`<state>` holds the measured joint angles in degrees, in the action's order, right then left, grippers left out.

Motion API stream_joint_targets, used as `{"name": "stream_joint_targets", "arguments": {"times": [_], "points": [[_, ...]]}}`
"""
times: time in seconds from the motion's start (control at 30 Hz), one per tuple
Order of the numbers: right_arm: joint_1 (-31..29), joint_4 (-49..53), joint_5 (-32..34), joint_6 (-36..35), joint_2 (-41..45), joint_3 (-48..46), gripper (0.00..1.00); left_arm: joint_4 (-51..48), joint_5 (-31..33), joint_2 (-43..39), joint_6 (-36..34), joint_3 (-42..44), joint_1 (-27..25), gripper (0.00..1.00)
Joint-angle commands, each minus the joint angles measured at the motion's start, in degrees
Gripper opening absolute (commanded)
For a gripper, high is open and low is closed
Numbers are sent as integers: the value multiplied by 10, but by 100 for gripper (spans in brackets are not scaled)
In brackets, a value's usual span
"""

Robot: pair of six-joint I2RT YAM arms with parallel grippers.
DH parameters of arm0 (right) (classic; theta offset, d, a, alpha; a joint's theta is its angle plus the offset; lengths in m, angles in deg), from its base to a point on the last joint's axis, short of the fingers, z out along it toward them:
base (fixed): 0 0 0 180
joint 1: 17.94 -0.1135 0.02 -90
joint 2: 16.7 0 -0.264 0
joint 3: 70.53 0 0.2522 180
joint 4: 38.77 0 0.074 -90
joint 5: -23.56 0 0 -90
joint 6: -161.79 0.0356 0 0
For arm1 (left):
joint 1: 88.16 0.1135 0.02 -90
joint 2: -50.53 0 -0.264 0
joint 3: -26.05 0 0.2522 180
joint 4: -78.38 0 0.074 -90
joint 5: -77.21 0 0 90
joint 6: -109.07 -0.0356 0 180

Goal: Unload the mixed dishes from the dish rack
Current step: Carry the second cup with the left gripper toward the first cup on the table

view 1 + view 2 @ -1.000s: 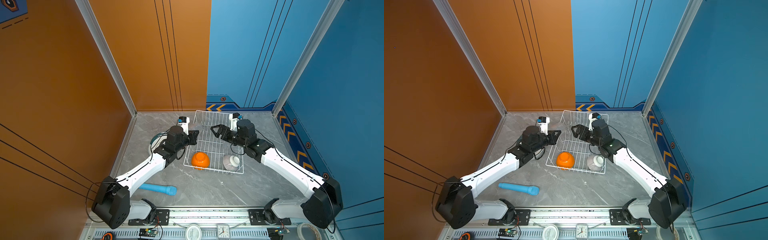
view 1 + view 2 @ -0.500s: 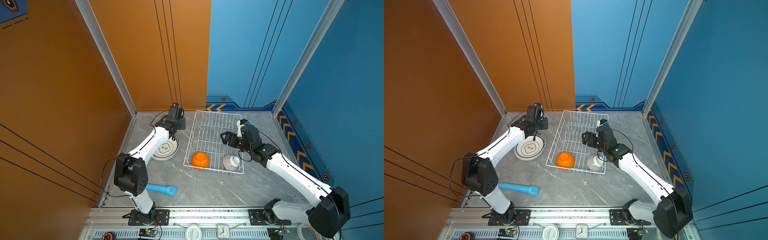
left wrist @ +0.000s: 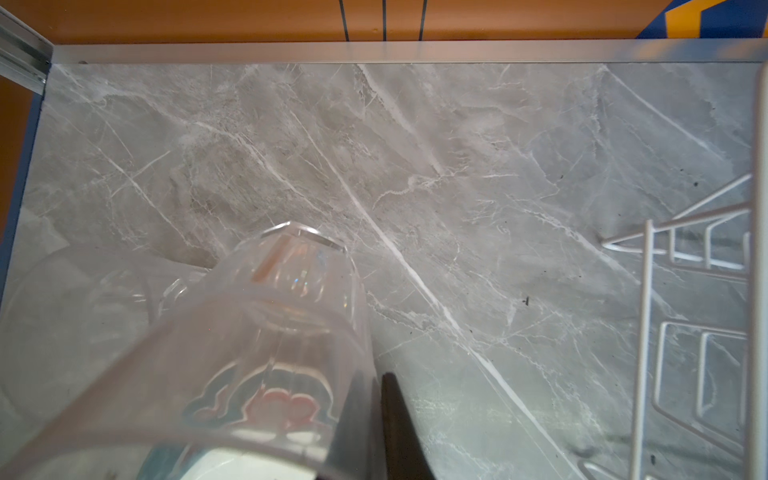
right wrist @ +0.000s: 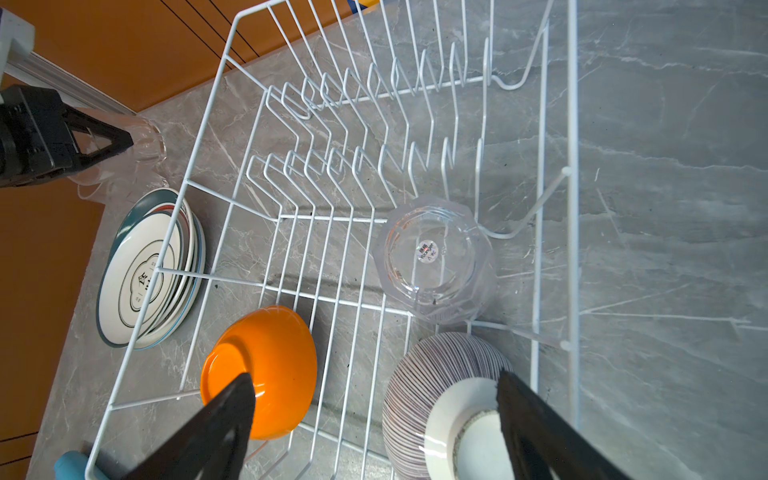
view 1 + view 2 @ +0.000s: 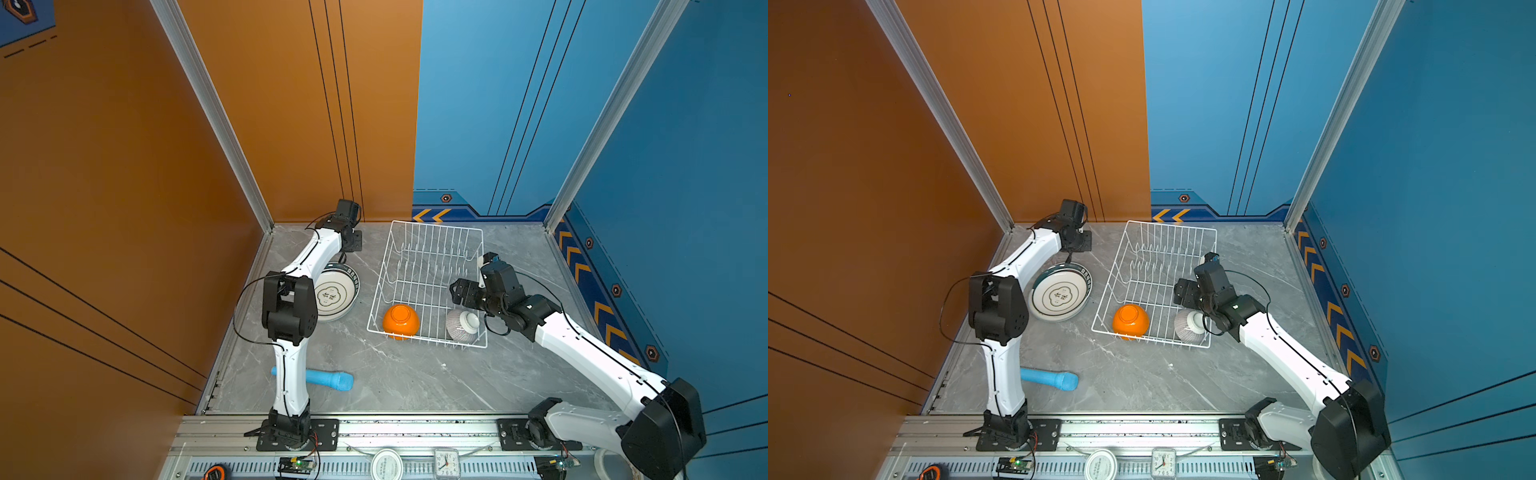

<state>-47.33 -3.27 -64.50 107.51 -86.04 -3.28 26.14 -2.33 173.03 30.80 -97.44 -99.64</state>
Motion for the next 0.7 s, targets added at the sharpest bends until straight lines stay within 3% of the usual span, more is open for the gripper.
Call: {"name": "stream_joint_targets", "arguments": {"times": [0.0,0.67], "points": [[-1,17,8,-14,-7,-3,91,-29,-21,14,-11,-30,12,0],[-8,16,5,-12,-39,-8,92,-72,-6,111,-30,-110,21,0]]}}
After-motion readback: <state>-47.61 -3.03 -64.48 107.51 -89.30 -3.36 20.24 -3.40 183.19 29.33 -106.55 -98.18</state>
